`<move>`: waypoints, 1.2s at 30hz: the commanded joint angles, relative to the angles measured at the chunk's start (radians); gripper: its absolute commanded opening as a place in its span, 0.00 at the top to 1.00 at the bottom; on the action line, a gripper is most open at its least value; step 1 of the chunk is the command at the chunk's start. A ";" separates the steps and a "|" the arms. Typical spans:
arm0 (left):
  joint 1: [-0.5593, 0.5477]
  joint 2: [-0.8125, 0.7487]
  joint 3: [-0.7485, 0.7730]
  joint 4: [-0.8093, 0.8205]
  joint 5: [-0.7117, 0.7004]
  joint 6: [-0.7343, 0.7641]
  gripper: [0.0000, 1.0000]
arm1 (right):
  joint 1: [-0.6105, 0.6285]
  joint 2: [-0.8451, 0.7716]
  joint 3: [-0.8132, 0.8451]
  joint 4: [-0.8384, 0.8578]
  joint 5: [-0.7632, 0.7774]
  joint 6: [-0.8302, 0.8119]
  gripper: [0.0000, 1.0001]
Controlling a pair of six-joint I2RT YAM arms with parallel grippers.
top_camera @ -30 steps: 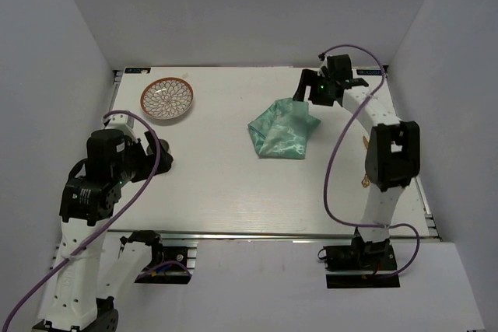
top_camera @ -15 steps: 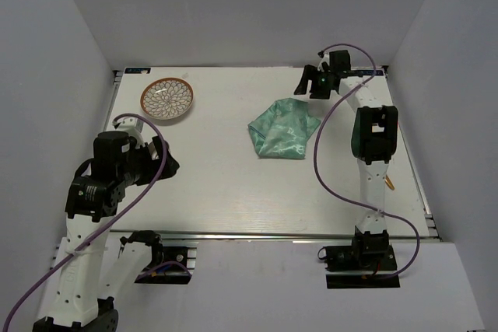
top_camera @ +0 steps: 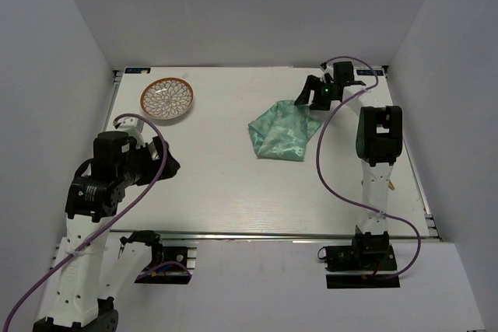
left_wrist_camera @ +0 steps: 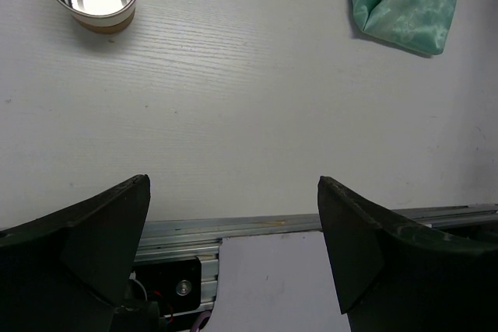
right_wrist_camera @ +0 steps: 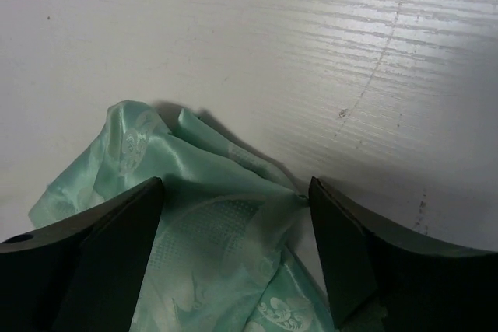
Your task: Set the dinner table for one person
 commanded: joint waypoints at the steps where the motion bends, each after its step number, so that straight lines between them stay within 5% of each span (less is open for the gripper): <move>1: -0.003 -0.006 0.010 -0.004 0.011 0.012 0.02 | -0.008 -0.017 -0.039 0.014 -0.055 0.016 0.24; 4: -0.003 -0.002 0.013 -0.009 0.009 0.011 0.02 | -0.008 -0.034 -0.064 0.045 -0.078 0.031 0.59; 5: -0.003 -0.003 0.013 -0.009 0.009 0.011 0.02 | -0.005 -0.040 -0.071 0.049 -0.087 0.034 0.84; 7: -0.003 0.000 0.010 -0.006 0.009 0.012 0.02 | -0.005 -0.066 -0.076 0.069 -0.099 0.052 1.00; 20: -0.003 0.034 0.024 0.051 0.054 -0.003 0.02 | 0.091 -0.414 -0.175 0.214 -0.205 0.137 1.00; 32: -0.003 0.046 -0.045 0.166 0.072 -0.072 0.02 | 0.279 -0.997 -0.887 0.390 -0.123 0.223 1.00; 36: -0.003 0.057 -0.079 0.207 0.089 -0.078 0.02 | 0.285 -1.146 -1.071 0.372 -0.067 0.218 0.90</move>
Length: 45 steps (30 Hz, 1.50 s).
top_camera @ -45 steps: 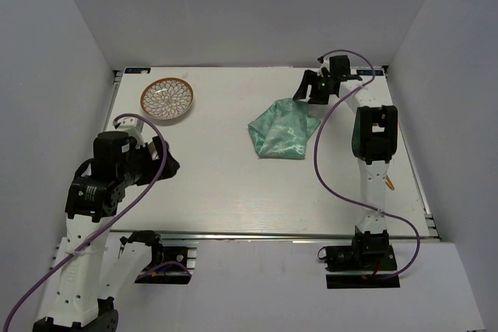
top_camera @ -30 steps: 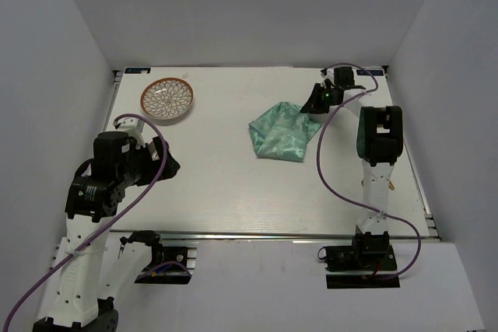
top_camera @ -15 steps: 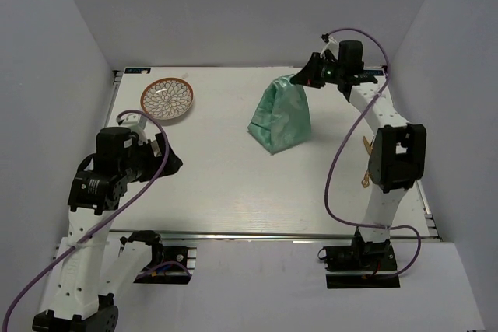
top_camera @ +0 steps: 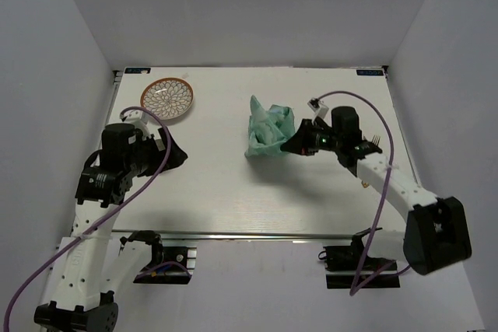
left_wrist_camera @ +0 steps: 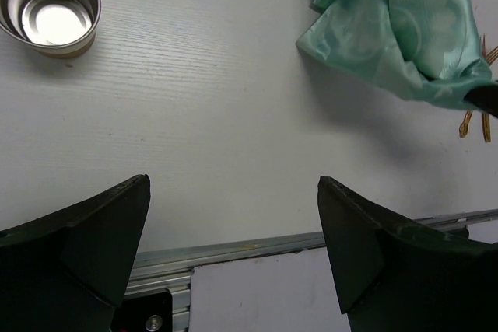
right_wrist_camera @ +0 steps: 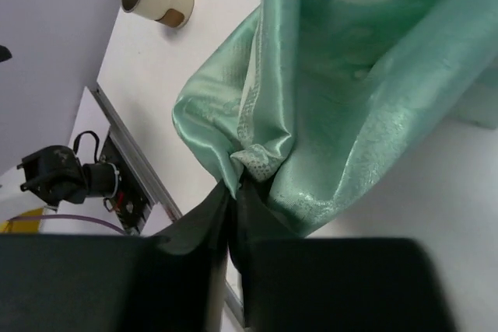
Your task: Set the dinner table for one person
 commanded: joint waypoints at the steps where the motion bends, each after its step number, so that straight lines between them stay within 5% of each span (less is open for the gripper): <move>1: -0.003 0.003 -0.025 0.060 0.032 -0.016 0.02 | 0.000 -0.147 -0.113 0.033 0.059 0.012 0.81; 2: -0.003 0.003 -0.042 0.075 0.039 -0.021 0.02 | 0.001 -0.178 -0.145 0.024 0.081 0.018 0.67; 4: -0.003 0.005 -0.060 0.097 0.053 -0.032 0.02 | 0.001 -0.269 -0.214 0.000 0.111 0.023 0.67; 7: -0.003 0.012 -0.117 0.155 0.114 -0.051 0.02 | 0.000 -0.369 -0.248 -0.065 0.194 0.028 0.30; 11: -0.003 0.058 -0.215 0.241 0.230 -0.076 0.02 | 0.003 -0.390 -0.170 -0.276 0.364 0.011 0.22; 13: -0.003 0.077 -0.232 0.250 0.236 -0.081 0.02 | -0.002 -0.386 -0.138 -0.335 0.414 0.000 0.11; 18: -0.003 0.081 -0.275 0.264 0.214 -0.097 0.02 | 0.035 -0.326 -0.086 -0.329 0.355 -0.054 0.11; 24: -0.003 0.085 -0.278 0.255 0.191 -0.117 0.02 | 0.107 -0.209 0.023 -0.370 0.604 -0.133 0.11; 41: -0.003 0.072 -0.332 0.250 0.242 -0.119 0.02 | 0.152 0.075 0.249 -0.164 0.325 -0.322 0.11; 45: -0.003 0.081 -0.334 0.263 0.250 -0.122 0.02 | 0.175 0.163 0.327 -0.198 0.314 -0.350 0.23</move>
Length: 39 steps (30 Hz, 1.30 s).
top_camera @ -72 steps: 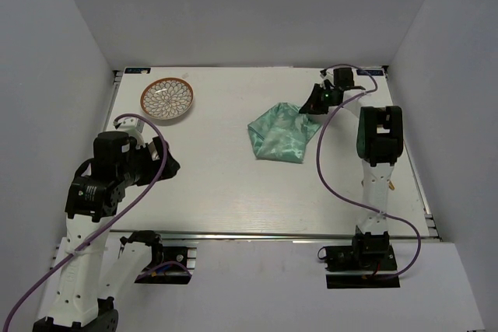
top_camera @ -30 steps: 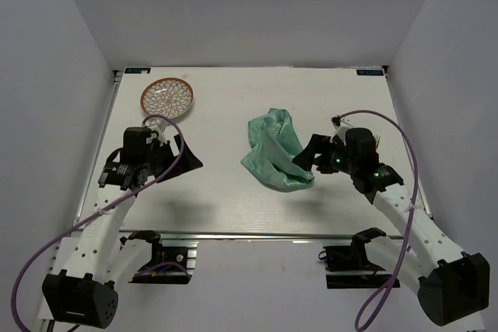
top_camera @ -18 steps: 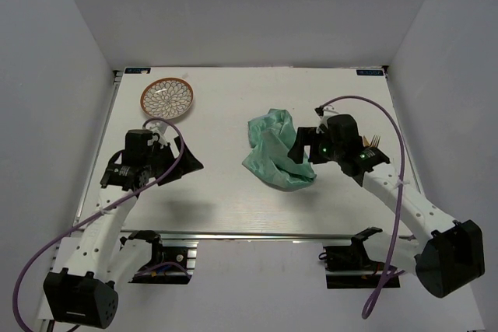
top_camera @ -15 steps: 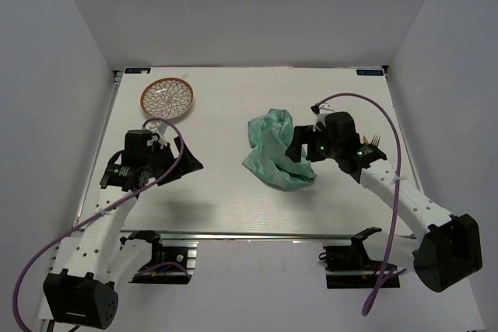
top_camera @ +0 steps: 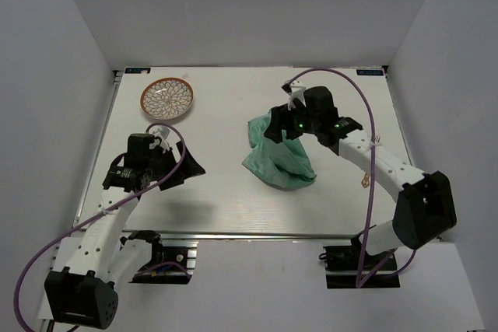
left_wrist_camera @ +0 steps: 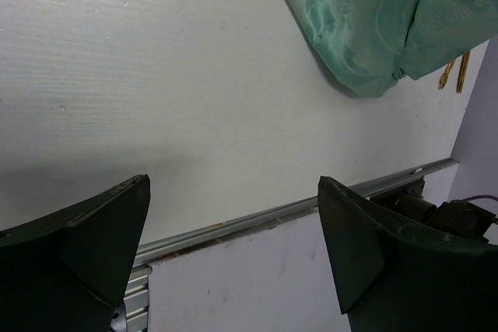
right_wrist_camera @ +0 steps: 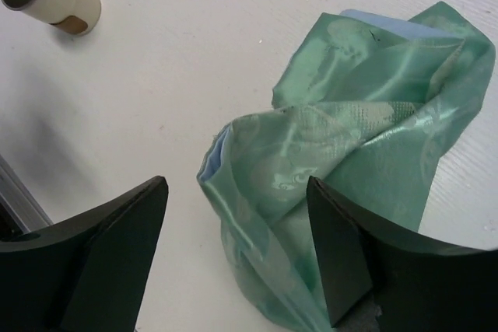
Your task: Set the dinner table for one person
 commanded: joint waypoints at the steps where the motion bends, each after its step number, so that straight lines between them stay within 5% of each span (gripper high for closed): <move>1: -0.003 -0.002 -0.002 0.023 0.029 -0.004 0.02 | 0.025 0.050 0.074 -0.003 -0.011 -0.042 0.24; 3: -0.003 -0.002 0.006 0.017 0.020 -0.001 0.02 | 0.031 0.065 0.088 -0.008 0.016 -0.045 0.31; 15: -0.003 0.011 0.006 0.014 0.013 0.011 0.02 | 0.042 0.054 0.028 -0.003 0.046 -0.073 0.33; 21: -0.003 0.043 0.003 0.037 0.027 0.007 0.02 | 0.044 0.057 -0.001 0.016 0.053 -0.078 0.62; 24: -0.003 0.058 0.001 0.063 0.042 -0.004 0.02 | 0.044 0.065 0.011 0.015 0.059 -0.070 1.00; 32: -0.058 0.251 -0.084 0.417 0.141 -0.191 0.02 | 0.041 -0.007 -0.030 0.090 0.162 0.085 1.00; 39: -0.285 0.454 0.095 0.461 -0.196 -0.516 0.02 | 0.045 -0.085 -0.171 0.205 0.239 0.257 1.00</move>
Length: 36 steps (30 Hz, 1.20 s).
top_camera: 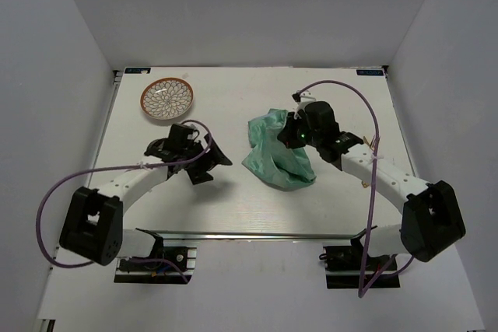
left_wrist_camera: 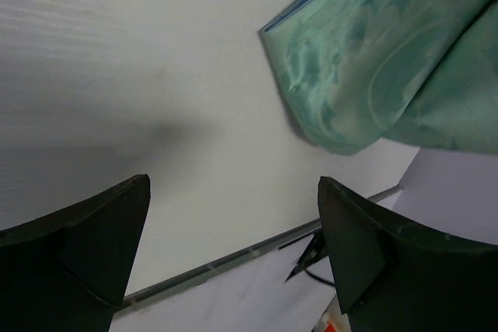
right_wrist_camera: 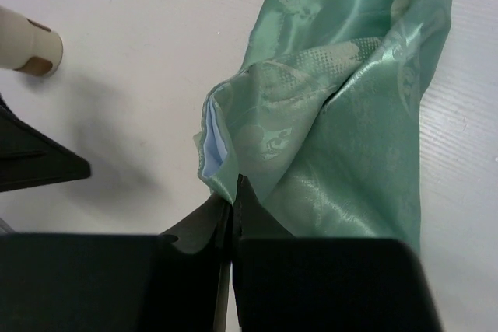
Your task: Set the dinner table for one person
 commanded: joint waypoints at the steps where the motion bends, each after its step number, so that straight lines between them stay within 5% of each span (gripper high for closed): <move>1: -0.101 0.079 0.140 0.026 -0.196 -0.197 0.02 | 0.002 -0.042 -0.033 0.110 0.064 0.107 1.00; 7: -0.240 0.238 0.278 -0.056 -0.397 -0.403 0.04 | -0.001 -0.096 -0.057 0.110 0.065 0.142 1.00; 10: -0.283 0.310 0.312 -0.079 -0.468 -0.478 0.14 | -0.001 -0.099 -0.047 0.102 0.065 0.151 1.00; 22: -0.348 0.529 0.457 -0.184 -0.525 -0.566 0.24 | -0.006 -0.117 -0.095 0.144 0.044 0.190 1.00; 25: -0.348 0.543 0.467 -0.187 -0.532 -0.575 0.34 | -0.004 -0.125 -0.104 0.151 0.035 0.197 1.00; 27: -0.348 0.559 0.486 -0.209 -0.526 -0.581 0.51 | -0.003 -0.129 -0.110 0.156 0.036 0.199 1.00; 32: -0.369 0.612 0.527 -0.245 -0.522 -0.593 0.58 | -0.006 -0.142 -0.115 0.154 0.026 0.202 1.00; 35: -0.369 0.626 0.510 -0.233 -0.520 -0.596 0.75 | -0.004 -0.159 -0.124 0.154 0.019 0.205 1.00; 36: -0.369 0.625 0.501 -0.225 -0.520 -0.596 0.88 | -0.006 -0.166 -0.127 0.151 0.018 0.205 1.00</move>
